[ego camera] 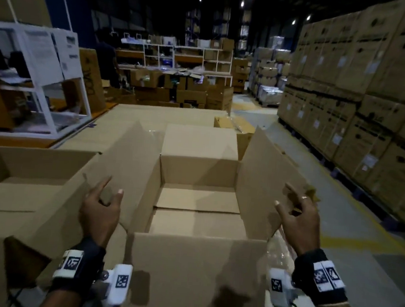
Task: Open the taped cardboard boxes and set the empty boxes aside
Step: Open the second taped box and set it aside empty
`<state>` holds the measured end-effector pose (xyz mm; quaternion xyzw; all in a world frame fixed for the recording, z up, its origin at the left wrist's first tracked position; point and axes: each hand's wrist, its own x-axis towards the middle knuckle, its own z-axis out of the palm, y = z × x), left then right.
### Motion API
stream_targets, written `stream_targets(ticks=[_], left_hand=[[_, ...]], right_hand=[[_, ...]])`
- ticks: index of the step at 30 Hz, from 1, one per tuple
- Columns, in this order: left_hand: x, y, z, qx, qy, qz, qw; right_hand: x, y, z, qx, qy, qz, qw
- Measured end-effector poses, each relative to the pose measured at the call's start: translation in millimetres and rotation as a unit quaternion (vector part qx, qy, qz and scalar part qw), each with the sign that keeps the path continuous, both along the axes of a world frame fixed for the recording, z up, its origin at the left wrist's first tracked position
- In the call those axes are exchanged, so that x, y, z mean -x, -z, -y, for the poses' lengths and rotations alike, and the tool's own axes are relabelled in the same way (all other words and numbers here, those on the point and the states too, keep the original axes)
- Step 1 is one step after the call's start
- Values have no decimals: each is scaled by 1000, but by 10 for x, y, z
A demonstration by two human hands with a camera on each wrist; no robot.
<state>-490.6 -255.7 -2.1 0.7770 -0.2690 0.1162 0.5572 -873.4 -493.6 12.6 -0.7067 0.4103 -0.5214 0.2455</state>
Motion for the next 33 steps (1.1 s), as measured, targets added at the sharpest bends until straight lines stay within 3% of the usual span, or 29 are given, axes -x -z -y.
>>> stream_targets(ticks=[4,10,16,20,28,33], left_hand=[[-127,-332,181,-122,12,88,988],[-243,-396,350,-171,28,216,961],[-328,-487,454,-154,49,334,929],[-261,-640,407,-147,33,371,916],[-184,-1055,192,-133,-27,460,877],[-252,-1427,-177,-137,-55,493,858]], right_hand=[[-96,-319,245,67,25,-160,985],[-327,-362,426,160,62,-223,960],[-568,-469,470,301,56,-218,927],[-617,-482,635,317,-2,-199,927],[-685,-733,666,427,-23,-107,897],[-916,-935,614,421,-40,-19,906]])
